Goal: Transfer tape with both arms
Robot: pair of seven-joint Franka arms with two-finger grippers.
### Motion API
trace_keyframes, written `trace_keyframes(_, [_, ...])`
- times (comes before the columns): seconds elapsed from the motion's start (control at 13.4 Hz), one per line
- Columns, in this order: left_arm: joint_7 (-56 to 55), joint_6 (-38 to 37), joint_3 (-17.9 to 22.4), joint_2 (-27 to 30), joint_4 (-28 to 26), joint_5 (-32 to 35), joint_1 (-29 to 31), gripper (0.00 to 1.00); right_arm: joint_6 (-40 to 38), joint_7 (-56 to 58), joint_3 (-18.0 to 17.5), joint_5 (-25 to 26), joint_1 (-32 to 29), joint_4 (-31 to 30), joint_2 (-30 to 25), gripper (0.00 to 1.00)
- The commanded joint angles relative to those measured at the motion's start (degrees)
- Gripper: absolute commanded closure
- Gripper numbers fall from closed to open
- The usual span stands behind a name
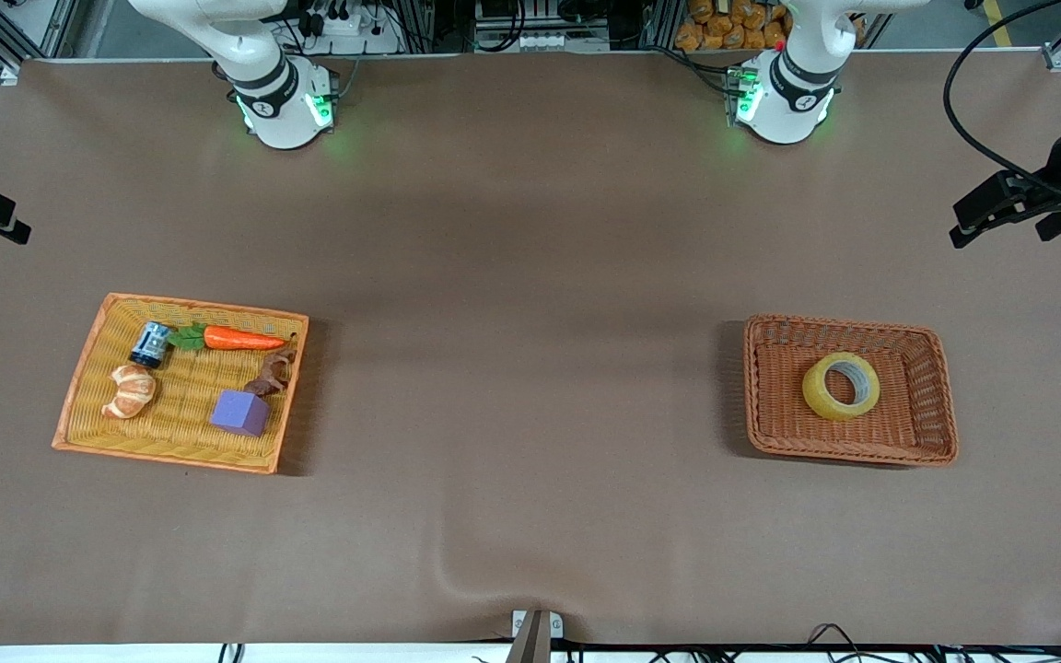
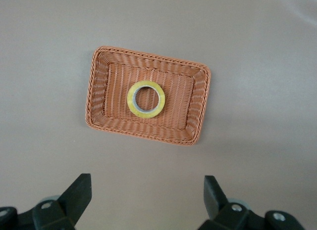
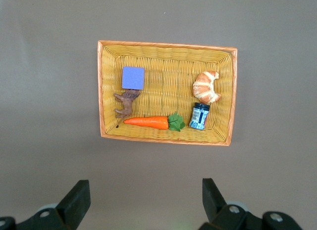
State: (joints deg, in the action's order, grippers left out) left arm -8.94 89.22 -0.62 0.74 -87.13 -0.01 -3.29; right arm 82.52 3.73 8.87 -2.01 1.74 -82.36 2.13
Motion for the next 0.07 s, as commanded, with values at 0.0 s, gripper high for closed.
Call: trace_keyframes(0.0, [-0.81, 0.25, 0.8, 1.37, -1.11, -1.31, -0.58, 0.0, -0.87, -0.21, 0.01, -0.01, 0.11, 0.71, -0.11, 0.0])
